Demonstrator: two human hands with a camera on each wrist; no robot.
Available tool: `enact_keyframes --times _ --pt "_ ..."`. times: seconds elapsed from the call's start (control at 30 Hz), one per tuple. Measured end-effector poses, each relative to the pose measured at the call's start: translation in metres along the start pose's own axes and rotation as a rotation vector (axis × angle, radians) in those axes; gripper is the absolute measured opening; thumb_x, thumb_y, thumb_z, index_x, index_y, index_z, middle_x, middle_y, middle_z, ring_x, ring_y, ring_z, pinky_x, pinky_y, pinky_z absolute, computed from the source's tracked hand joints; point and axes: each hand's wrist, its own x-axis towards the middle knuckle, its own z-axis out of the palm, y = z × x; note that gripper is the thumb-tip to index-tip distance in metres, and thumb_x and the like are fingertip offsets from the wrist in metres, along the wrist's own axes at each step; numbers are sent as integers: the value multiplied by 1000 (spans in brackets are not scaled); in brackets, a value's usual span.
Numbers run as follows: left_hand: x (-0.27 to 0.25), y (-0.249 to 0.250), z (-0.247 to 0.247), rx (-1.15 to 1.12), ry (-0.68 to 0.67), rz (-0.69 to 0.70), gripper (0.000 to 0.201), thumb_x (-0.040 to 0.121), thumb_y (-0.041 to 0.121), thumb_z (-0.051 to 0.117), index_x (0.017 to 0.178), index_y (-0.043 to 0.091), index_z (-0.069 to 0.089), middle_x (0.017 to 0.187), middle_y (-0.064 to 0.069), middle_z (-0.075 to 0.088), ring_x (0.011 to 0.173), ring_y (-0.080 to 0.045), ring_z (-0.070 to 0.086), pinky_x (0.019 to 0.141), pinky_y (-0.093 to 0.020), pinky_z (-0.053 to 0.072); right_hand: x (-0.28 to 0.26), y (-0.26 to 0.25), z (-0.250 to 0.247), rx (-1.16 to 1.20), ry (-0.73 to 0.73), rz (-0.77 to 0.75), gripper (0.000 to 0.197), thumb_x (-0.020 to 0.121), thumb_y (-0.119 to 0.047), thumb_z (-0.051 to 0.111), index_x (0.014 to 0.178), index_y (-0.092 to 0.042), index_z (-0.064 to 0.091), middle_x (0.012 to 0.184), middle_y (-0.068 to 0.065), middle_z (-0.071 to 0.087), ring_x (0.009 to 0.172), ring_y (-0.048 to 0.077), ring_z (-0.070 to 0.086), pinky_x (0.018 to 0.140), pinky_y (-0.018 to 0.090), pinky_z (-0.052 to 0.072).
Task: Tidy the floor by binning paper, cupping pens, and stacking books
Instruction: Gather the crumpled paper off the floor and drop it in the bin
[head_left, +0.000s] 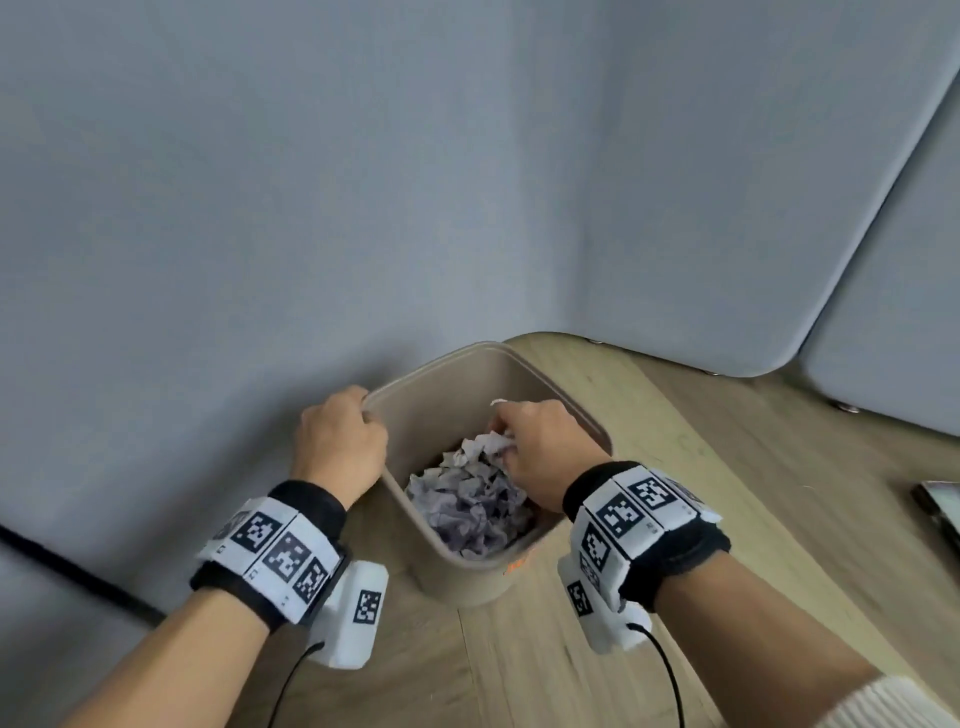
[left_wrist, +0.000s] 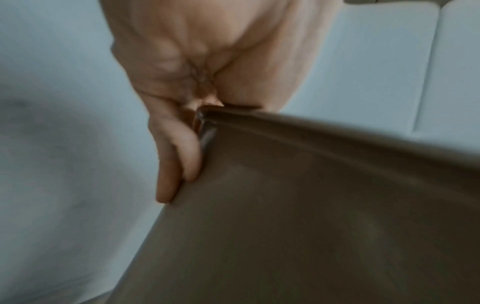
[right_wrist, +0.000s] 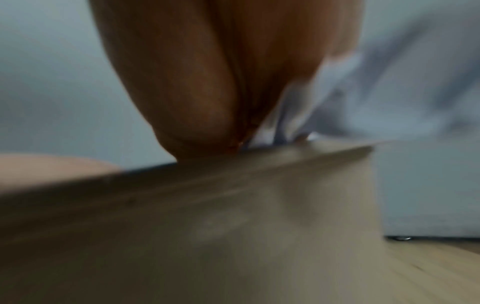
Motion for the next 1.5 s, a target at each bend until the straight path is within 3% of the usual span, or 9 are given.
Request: enact_keyframes --times 0.27,0.4,0.57,0.67,0.83,0.9,1.07,1.3,1.5 --pt "7 94 23 -353 -72 158 16 93 10 42 82 0 48 80 -24 64 56 -35 67 33 -17 43 -33 41 -77 117 303 41 49 92 -33 55 139 -38 41 113 4 57 99 24 61 93 39 50" --pt "3 145 54 -396 -155 183 14 93 15 41 91 2 48 90 -19 65 67 -34 68 59 -36 56 -65 83 -120 134 592 212 28 95 -23 51 119 -28 64 101 1 69 86 20 67 82 37 56" --pt "-20 196 103 -330 -297 205 21 95 12 40 103 -3 53 102 -21 62 80 -33 55 68 -34 44 -128 136 -143 78 332 376 42 93 -8 43 114 -34 68 122 -7 66 76 -7 63 67 7 43" --pt "-33 222 119 -350 -346 224 15 99 7 37 99 -4 47 93 -19 53 56 -23 45 38 -17 37 -161 157 -139 46 168 463 50 91 -2 41 116 -37 67 144 -8 48 127 8 50 99 16 33" --pt "-29 242 145 -423 -379 200 21 99 10 35 102 -5 49 92 -19 59 64 -33 53 47 -9 44 -218 188 -147 57 407 633 43 88 -7 46 107 -38 69 114 -13 68 94 12 65 74 23 51" --pt "-26 242 151 -351 -272 199 33 98 21 38 114 -5 49 114 -28 59 94 -44 58 77 -37 48 -250 202 -150 86 407 728 35 89 -12 50 102 -38 70 98 -12 70 86 6 65 67 20 50" --pt "-93 261 145 -517 130 446 27 91 30 50 108 10 48 112 -16 52 86 -40 57 60 -37 29 -346 234 -133 85 297 977 23 90 -16 58 99 -33 70 102 -6 71 92 15 66 84 26 48" --pt "-254 299 211 -515 -574 1263 11 90 23 54 86 13 53 89 -2 54 64 -20 48 56 -33 45 -468 214 -83 181 206 1316 20 93 -24 59 111 -24 68 109 -1 69 98 16 62 95 32 49" --pt "-348 309 254 72 -1067 1711 17 94 32 48 88 16 48 93 -3 49 90 -30 58 76 -39 47 -571 161 -17 195 347 1691 28 93 -27 58 118 -15 63 118 7 65 99 20 60 87 26 44"
